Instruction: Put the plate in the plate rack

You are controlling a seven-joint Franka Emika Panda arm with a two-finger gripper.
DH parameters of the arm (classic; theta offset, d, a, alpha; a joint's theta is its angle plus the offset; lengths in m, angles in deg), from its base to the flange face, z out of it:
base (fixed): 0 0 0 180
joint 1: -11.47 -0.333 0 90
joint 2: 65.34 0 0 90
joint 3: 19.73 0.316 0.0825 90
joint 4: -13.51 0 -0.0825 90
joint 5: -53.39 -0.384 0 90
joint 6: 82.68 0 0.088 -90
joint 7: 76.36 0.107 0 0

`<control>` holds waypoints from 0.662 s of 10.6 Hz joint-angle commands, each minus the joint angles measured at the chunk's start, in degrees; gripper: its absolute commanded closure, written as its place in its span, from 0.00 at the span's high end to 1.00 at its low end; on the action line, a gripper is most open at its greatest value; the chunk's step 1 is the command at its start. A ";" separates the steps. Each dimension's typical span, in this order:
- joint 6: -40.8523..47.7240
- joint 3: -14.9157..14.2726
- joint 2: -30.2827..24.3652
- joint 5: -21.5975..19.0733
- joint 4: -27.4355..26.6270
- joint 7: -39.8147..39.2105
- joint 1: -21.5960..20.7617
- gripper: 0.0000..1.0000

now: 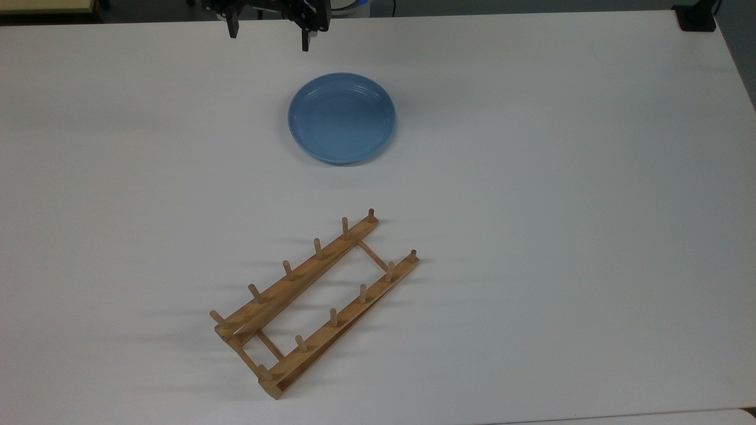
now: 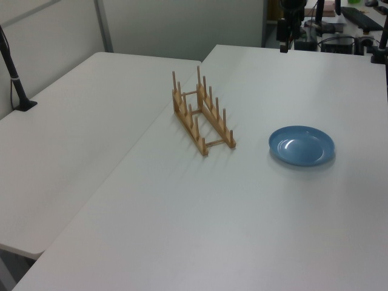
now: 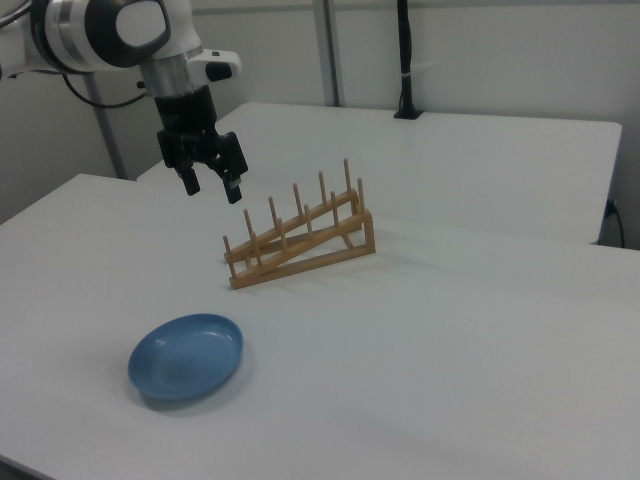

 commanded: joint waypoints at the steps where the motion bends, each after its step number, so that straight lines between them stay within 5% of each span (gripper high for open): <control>1: -1.99 -0.18 -1.34 -0.86 -1.90 -1.34 -0.23 1.00; 7: -1.90 -0.18 -1.17 -0.86 -1.99 -2.30 -0.24 1.00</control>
